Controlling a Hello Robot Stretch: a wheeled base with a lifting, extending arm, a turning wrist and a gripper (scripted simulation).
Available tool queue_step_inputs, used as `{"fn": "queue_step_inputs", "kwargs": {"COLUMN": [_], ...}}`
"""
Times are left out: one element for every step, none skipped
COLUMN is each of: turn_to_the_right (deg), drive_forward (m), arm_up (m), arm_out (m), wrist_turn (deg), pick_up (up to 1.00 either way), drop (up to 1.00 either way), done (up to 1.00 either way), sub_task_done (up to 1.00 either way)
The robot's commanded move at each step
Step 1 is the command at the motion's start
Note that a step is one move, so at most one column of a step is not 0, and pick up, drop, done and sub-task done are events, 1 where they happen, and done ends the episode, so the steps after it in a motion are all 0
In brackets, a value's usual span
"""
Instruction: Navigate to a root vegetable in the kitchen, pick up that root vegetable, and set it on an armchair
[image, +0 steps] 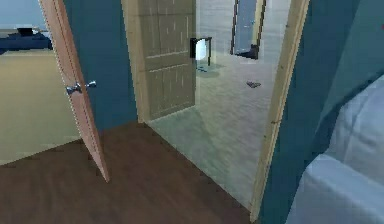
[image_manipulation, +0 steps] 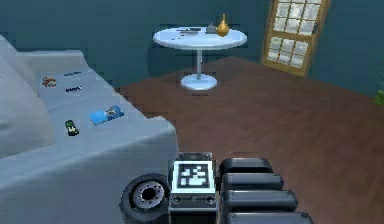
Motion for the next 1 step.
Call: {"fn": "queue_step_inputs", "kwargs": {"turn_to_the_right": [-3.0], "drive_forward": [0.00], "arm_up": [0.00], "arm_out": [0.00], "wrist_turn": [0.0], "pick_up": [0.00], "drop": [0.00], "done": [0.00], "sub_task_done": [0.00]}}
